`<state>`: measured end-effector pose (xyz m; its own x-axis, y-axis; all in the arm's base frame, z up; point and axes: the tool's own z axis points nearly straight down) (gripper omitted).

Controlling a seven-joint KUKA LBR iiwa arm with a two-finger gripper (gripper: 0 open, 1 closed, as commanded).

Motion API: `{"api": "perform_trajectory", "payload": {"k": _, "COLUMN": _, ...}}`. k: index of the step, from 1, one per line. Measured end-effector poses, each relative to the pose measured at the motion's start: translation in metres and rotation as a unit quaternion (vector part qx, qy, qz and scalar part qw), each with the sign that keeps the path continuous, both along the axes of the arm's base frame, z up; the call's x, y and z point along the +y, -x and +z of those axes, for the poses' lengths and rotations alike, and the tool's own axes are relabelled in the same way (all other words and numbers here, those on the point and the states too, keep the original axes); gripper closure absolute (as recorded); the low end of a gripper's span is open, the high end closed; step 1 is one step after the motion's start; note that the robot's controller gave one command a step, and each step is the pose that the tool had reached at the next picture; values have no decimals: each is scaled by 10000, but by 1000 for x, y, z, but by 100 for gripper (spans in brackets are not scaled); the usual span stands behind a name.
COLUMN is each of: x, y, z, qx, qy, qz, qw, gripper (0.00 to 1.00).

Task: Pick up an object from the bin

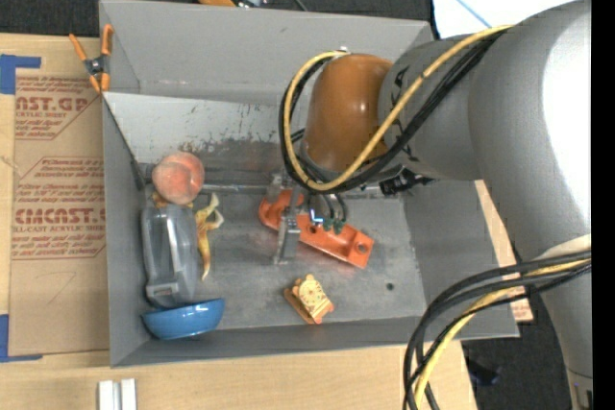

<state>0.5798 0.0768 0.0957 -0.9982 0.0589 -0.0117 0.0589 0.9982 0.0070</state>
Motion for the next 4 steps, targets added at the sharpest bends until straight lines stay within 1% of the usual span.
{"api": "perform_trajectory", "payload": {"k": 1, "x": -20, "y": -13, "z": -20, "qx": -24, "qy": -4, "qz": -94, "qw": 10000, "gripper": 100}}
{"api": "perform_trajectory", "payload": {"k": 2, "x": -20, "y": -13, "z": -20, "qx": -24, "qy": -4, "qz": -93, "qw": 10000, "gripper": 100}}
{"api": "perform_trajectory", "payload": {"k": 3, "x": -27, "y": -15, "z": -6, "qx": -45, "qy": -2, "qz": -30, "qw": 10000, "gripper": 100}}
{"api": "perform_trajectory", "payload": {"k": 4, "x": -16, "y": 1, "z": 90, "qx": -73, "qy": -13, "qz": 24, "qw": 10000, "gripper": 100}}
